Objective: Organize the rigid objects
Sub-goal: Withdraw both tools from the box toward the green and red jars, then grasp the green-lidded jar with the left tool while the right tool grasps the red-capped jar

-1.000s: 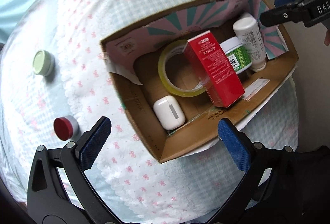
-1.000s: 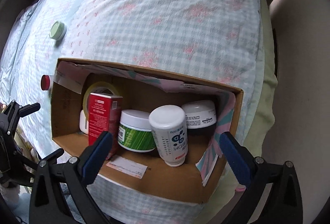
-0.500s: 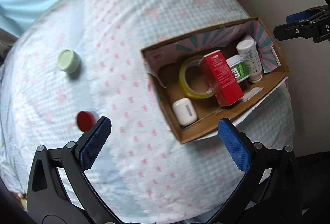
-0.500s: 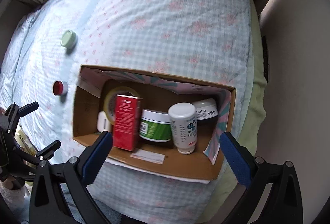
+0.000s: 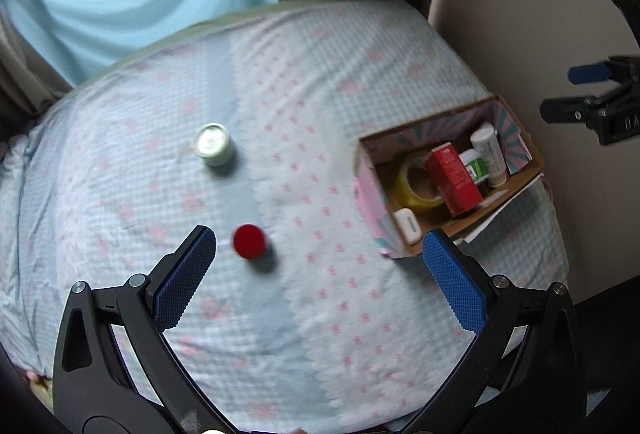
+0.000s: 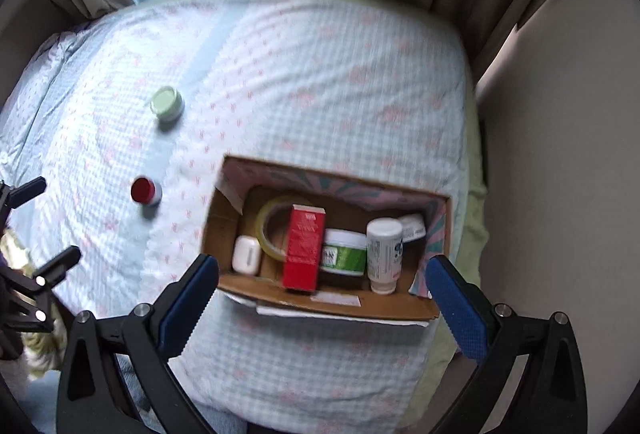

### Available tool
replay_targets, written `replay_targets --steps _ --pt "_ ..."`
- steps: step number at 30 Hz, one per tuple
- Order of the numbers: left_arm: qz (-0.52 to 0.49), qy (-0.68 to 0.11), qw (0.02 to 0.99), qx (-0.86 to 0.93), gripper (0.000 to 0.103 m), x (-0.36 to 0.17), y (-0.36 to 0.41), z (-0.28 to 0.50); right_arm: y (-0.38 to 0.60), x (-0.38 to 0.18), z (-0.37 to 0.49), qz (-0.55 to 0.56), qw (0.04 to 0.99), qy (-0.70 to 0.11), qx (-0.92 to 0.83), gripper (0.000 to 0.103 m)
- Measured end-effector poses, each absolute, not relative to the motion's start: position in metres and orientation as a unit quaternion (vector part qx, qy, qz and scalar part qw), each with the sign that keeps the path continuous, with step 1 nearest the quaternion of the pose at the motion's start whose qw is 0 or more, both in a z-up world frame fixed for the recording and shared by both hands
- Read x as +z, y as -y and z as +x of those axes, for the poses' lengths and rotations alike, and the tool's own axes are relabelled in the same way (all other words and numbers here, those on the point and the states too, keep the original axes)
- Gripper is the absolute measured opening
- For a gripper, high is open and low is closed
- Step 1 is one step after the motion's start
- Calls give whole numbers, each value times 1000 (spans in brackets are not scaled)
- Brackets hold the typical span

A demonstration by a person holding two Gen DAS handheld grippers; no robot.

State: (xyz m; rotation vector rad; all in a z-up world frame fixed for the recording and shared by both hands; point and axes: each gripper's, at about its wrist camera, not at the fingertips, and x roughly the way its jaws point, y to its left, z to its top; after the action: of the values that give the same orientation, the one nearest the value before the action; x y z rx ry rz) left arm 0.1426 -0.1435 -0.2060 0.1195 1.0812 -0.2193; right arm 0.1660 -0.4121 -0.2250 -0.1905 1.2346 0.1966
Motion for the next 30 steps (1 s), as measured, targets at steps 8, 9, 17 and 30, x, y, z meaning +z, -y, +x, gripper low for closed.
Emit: replay_targets --steps 8,9,17,30 --pt "61 -484 865 -116 103 -185 40 136 329 -194 126 -26 837 -545 47 103" --pt "63 -485 865 -117 103 -185 26 136 318 -194 123 -15 837 -546 43 103" --pt "80 -483 859 -152 103 -192 -66 152 227 -206 103 64 844 -532 7 103" --pt "112 -489 846 -179 103 -273 -79 246 121 -295 110 52 849 -524 34 103"
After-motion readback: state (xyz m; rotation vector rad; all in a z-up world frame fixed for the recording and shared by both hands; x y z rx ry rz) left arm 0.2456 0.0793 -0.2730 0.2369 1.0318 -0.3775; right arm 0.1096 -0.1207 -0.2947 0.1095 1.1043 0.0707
